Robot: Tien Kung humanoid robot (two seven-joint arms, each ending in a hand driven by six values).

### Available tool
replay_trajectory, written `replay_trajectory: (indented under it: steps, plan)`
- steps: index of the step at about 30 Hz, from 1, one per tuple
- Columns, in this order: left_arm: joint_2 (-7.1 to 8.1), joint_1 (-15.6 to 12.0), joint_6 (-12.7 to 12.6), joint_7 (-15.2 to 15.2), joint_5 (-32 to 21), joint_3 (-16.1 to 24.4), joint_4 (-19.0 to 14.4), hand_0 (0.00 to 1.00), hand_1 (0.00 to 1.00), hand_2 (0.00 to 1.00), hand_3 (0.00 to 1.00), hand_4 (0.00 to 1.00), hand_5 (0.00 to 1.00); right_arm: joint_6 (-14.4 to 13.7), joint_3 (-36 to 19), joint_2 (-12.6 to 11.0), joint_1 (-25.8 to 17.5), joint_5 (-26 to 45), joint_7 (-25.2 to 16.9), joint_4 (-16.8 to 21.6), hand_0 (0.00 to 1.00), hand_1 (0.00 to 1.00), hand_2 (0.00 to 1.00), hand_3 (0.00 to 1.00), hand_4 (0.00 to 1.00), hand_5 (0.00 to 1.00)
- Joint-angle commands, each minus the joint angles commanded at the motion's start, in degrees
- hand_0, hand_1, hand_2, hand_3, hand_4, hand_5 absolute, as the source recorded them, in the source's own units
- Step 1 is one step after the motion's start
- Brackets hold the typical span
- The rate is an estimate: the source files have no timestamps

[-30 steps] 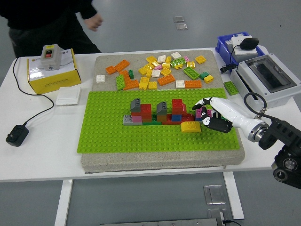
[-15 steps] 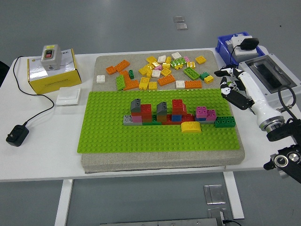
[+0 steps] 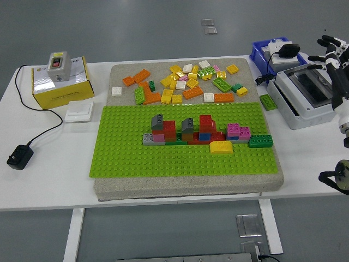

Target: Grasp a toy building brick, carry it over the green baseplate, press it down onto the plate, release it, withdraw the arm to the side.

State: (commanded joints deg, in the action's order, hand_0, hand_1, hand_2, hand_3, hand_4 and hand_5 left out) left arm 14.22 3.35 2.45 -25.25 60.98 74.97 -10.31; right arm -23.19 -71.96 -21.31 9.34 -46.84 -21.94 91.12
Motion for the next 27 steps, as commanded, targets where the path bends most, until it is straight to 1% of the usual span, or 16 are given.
replay_trajectory:
  steps: [3, 4, 7, 10, 11, 13, 16, 17, 21, 22, 27]
  plan:
    - [-0.05, 0.2, 0.0, 0.1, 0.0, 0.0, 0.0, 0.68, 0.635, 0.556, 0.627, 0.145, 0.53, 0.1, -0.5, 0.1, -0.2, 2.7, -0.3, 0.8, 0.478, 0.57, 0.708, 0.674, 0.402, 0.473]
    - [-0.04, 0.2, 0.1, 0.1, 0.0, 0.0, 0.0, 0.684, 0.639, 0.557, 0.623, 0.15, 0.529, 0.1, -0.6, 0.1, -0.3, 2.9, -0.2, 0.8, 0.621, 0.636, 0.718, 0.674, 0.428, 0.507]
    - [-0.02, 0.2, 0.0, 0.1, 0.1, 0.1, 0.0, 0.684, 0.639, 0.557, 0.623, 0.15, 0.529, 0.1, -0.8, 0.2, -0.4, 2.4, 0.8, 1.1, 0.621, 0.636, 0.718, 0.674, 0.428, 0.507]
    - [0.05, 0.3, 0.0, 0.1, 0.2, 0.2, 0.0, 0.684, 0.639, 0.557, 0.623, 0.15, 0.529, -0.1, -0.3, 0.1, -0.5, -0.4, 3.3, 1.9, 0.621, 0.636, 0.718, 0.674, 0.428, 0.507]
    - [0.09, 0.3, 0.0, 0.0, 0.3, 0.3, 0.0, 0.698, 0.645, 0.559, 0.618, 0.159, 0.521, -0.1, -0.1, 0.1, -0.5, -1.4, 4.1, 2.3, 0.749, 0.685, 0.729, 0.677, 0.476, 0.598]
    - [0.18, 0.5, 0.0, -0.1, 0.4, 0.4, 0.0, 0.698, 0.645, 0.559, 0.618, 0.159, 0.521, -0.4, 0.3, 0.2, -0.6, -3.5, 5.2, 2.9, 0.749, 0.685, 0.729, 0.677, 0.476, 0.598]
    - [0.28, 0.9, 0.0, -0.1, 0.5, 0.6, 0.0, 0.698, 0.645, 0.559, 0.618, 0.159, 0.521, -0.7, 0.5, 0.4, -0.6, -4.6, 5.5, 3.3, 0.749, 0.685, 0.729, 0.677, 0.476, 0.598]
    - [0.3, 1.0, 0.0, -0.1, 0.6, 0.6, 0.0, 0.717, 0.658, 0.565, 0.619, 0.167, 0.517, -0.8, 0.6, 0.4, -0.6, -4.6, 5.3, 3.3, 0.853, 0.74, 0.781, 0.734, 0.528, 0.715]
    - [0.43, 1.2, -0.1, -0.2, 0.9, 1.0, 0.0, 0.717, 0.658, 0.565, 0.619, 0.167, 0.517, -1.2, 0.7, 0.5, -0.5, -4.2, 4.8, 3.3, 0.853, 0.74, 0.781, 0.734, 0.528, 0.715]
    - [0.51, 1.2, -0.1, -0.2, 0.8, 1.0, 0.0, 0.727, 0.672, 0.586, 0.621, 0.166, 0.515, -1.3, 0.7, 0.5, -0.6, -3.9, 4.6, 3.1, 0.892, 0.772, 0.817, 0.8, 0.603, 0.877]
    - [0.36, 0.6, -0.3, -0.5, 0.3, 0.7, 0.0, 0.727, 0.672, 0.586, 0.621, 0.166, 0.515, -1.3, 0.5, 0.6, -0.9, -2.9, 4.3, 2.9, 0.892, 0.772, 0.817, 0.8, 0.603, 0.877]
